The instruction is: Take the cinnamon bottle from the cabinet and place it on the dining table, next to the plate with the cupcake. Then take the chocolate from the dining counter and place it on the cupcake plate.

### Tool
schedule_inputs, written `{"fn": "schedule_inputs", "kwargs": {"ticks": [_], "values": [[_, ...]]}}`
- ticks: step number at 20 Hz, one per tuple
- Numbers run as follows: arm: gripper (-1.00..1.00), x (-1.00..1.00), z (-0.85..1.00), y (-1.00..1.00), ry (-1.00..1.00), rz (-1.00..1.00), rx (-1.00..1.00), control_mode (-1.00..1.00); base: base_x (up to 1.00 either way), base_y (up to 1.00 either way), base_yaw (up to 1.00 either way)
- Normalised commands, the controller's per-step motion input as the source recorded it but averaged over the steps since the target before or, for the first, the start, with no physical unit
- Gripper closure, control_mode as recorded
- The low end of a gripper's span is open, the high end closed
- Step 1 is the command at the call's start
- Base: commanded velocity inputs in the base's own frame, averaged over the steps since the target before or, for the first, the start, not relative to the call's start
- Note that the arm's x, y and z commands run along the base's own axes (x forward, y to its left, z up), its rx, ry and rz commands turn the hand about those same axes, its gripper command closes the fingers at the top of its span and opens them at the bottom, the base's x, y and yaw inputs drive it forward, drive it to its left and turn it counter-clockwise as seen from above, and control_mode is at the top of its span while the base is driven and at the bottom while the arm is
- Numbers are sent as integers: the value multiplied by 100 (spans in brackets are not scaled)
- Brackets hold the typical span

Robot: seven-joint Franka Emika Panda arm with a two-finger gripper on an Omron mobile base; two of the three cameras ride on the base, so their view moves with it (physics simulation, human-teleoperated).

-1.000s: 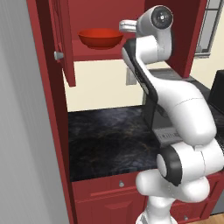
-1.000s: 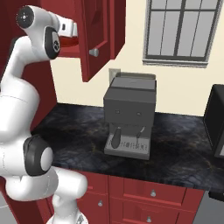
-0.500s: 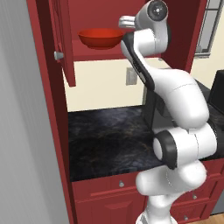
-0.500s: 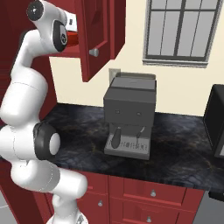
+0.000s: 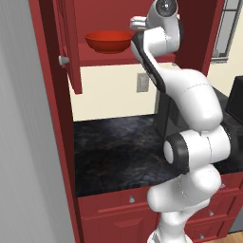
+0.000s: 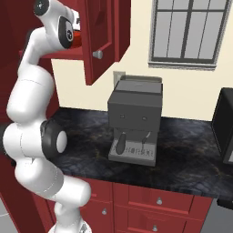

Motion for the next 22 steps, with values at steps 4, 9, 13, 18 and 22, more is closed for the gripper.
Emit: {"fn": "schedule_inputs", "kwargs": {"ticks": [4,9,13,18,22], "values": [[-100,24,-11,0,0,0,-3,-100,0,0,0],[-100,16,-12,-5,0,-5,-8,-100,0,0,0],[-100,19,0,-9,0,-5,-6,-100,0,0,0],[-100,30,-2,0,0,-8,-1,-100,0,0,0],[-100,26,-1,-2,2,-13,0,-100,0,0,0]]}}
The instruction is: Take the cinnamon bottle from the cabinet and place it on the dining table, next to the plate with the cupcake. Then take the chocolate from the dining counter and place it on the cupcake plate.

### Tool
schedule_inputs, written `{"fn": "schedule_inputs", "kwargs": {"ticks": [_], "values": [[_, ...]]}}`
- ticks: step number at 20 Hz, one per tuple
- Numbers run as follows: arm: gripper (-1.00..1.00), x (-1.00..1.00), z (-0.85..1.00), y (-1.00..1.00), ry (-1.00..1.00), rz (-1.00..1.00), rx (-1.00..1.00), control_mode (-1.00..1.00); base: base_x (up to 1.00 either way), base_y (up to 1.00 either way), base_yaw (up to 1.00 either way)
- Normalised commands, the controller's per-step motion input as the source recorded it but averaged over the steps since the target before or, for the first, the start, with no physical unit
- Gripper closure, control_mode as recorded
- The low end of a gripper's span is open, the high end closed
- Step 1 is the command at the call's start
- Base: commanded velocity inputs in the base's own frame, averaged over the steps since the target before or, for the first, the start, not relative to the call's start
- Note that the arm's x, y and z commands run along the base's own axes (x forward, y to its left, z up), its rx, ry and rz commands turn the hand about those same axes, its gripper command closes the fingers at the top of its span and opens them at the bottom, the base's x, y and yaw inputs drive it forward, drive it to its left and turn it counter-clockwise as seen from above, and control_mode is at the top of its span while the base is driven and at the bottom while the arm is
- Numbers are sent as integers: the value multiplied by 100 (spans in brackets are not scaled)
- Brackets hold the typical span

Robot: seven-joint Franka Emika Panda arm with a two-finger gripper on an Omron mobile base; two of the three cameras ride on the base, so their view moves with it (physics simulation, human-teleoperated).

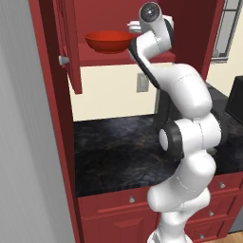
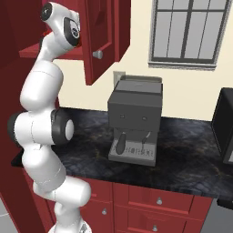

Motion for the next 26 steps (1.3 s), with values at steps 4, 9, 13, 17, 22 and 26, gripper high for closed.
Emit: {"fn": "schedule_inputs", "kwargs": {"ticks": [4,9,13,17,22,26], "values": [[-100,28,0,-1,0,-13,0,-100,0,0,0],[-100,22,0,-1,0,-11,0,-100,0,0,0],[-100,10,0,-4,0,-11,-5,-100,0,0,0],[-100,13,0,-13,0,-10,-4,-100,0,0,0],[-100,9,-6,-26,0,-10,0,-100,0,0,0],[-100,8,-6,-27,0,-10,0,-100,0,0,0]]}}
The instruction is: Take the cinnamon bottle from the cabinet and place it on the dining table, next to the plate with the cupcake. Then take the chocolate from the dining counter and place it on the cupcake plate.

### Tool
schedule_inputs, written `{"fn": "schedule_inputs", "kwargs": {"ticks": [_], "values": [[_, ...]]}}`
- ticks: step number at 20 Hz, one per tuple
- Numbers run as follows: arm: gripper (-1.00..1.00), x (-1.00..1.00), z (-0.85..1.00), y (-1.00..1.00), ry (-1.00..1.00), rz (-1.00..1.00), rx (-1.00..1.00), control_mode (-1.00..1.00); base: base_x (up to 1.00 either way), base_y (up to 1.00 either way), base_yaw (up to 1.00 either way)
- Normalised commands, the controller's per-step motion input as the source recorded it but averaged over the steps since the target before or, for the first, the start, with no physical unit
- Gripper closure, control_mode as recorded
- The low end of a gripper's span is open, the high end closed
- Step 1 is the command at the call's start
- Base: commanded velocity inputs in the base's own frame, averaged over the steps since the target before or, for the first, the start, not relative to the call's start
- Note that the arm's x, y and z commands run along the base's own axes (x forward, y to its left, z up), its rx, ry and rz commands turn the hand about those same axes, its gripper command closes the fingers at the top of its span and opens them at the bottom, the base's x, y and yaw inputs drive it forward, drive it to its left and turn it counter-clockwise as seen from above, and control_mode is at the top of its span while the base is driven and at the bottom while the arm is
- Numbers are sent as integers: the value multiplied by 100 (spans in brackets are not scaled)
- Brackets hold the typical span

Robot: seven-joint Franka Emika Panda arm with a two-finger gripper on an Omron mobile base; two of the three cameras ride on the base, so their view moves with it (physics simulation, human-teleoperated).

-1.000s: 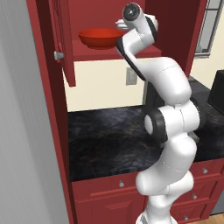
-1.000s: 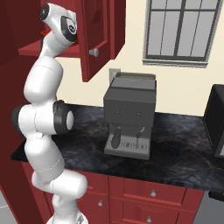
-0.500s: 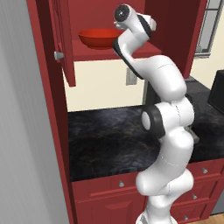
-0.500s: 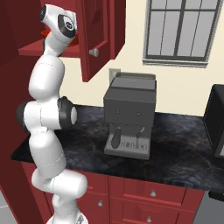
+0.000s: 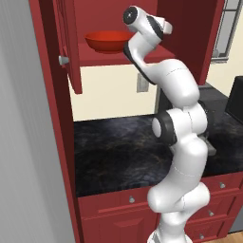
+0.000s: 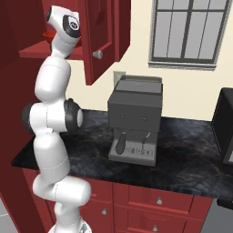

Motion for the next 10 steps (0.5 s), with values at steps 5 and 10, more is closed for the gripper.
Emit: {"fn": "schedule_inputs", "kwargs": {"ticks": [5,10], "values": [[100,9,-4,-28,0,-5,0,-100,0,0,0],[100,-9,3,-6,-4,-1,2,-100,0,0,0]]}}
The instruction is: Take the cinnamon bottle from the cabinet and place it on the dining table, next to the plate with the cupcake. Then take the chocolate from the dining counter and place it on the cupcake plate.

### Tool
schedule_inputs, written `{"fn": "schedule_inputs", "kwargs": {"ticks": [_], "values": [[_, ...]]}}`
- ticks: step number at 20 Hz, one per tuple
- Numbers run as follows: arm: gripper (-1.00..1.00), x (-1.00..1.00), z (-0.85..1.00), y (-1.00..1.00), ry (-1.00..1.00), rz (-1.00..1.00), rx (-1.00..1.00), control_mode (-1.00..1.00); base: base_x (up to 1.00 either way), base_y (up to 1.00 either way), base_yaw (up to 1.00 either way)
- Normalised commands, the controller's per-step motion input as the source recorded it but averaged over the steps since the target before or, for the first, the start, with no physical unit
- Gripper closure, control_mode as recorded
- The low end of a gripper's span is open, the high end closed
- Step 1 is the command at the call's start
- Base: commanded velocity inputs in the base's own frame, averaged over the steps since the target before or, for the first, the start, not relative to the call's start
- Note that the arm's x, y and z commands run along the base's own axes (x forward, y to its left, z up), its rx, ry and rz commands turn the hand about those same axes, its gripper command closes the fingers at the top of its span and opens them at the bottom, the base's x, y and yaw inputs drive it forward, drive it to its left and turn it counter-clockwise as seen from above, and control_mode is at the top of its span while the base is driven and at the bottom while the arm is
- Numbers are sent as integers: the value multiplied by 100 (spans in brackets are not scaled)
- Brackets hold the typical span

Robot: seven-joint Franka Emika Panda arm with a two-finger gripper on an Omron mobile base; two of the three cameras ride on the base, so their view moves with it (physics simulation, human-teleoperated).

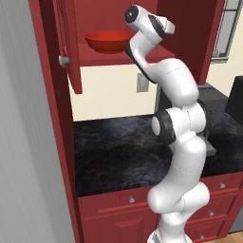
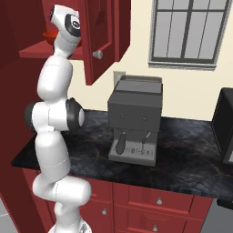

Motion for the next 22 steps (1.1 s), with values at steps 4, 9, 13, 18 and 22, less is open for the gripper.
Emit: {"fn": "schedule_inputs", "kwargs": {"ticks": [4,9,13,18,22], "values": [[100,-35,14,8,-5,0,11,-100,0,0,0],[100,-54,-3,36,-14,0,3,-100,0,0,0],[100,-75,-21,31,-21,0,0,-100,0,0,0],[100,-81,-3,9,-10,6,4,-100,0,0,0],[100,-65,25,9,9,19,7,-100,0,0,0]]}}
